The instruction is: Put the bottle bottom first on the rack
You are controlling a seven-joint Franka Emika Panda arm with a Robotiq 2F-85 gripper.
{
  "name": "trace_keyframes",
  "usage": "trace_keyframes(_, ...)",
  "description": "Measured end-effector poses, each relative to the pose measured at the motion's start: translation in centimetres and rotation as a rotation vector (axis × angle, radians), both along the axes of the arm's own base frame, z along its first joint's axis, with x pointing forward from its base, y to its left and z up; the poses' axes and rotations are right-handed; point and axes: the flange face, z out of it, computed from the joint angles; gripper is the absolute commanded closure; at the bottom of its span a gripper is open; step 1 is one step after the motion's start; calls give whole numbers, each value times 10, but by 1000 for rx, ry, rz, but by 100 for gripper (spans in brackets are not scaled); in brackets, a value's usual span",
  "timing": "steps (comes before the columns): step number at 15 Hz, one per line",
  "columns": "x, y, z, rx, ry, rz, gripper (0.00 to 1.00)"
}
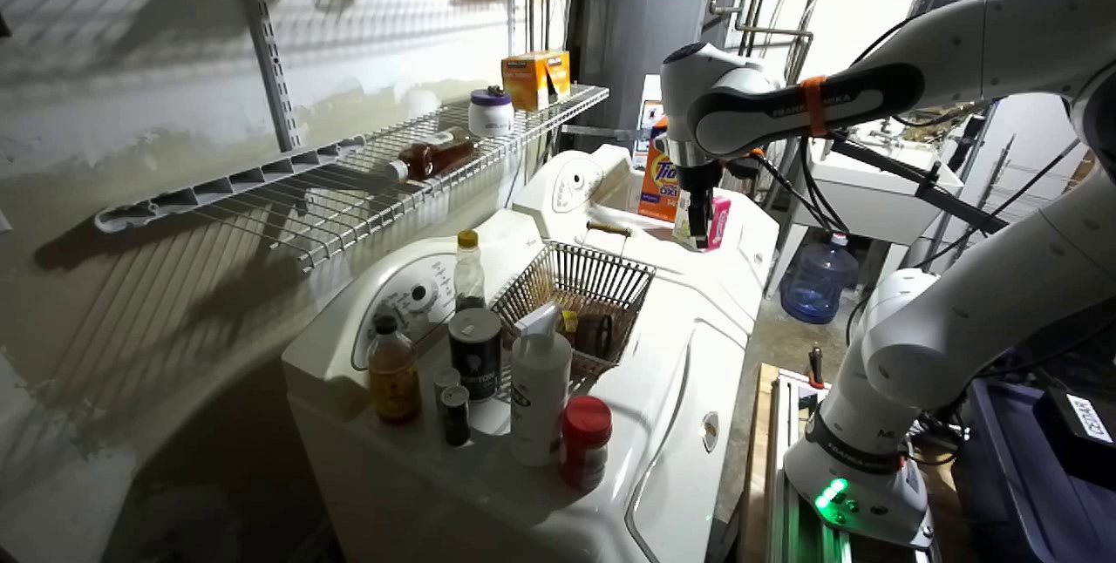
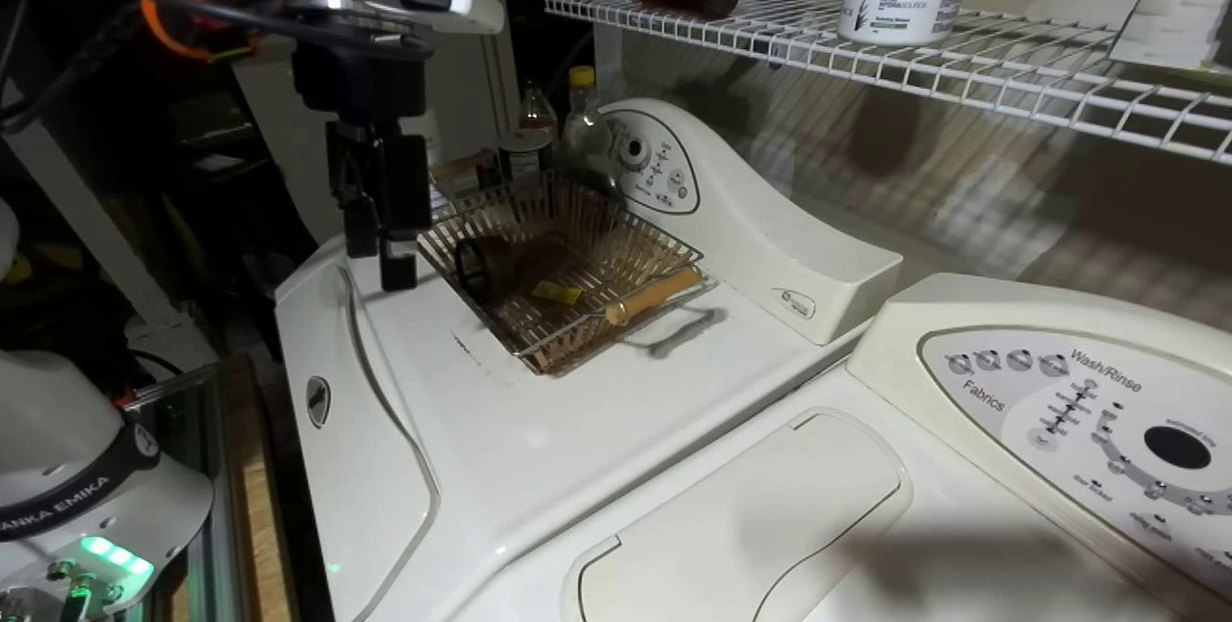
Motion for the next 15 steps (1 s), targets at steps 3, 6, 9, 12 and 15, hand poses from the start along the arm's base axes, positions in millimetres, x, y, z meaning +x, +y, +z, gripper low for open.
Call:
trace_keyframes(3,0,0,0,0,0,0,0)
trace_keyframes(6,8,14,4,-18,-11,59,0)
trace_keyframes(9,26,58,24,-61,-38,200,0)
trace_keyframes(12,43,107,53,-94,-84,349,0)
trace_keyframes(15,57,145,84,-110,-134,472,0)
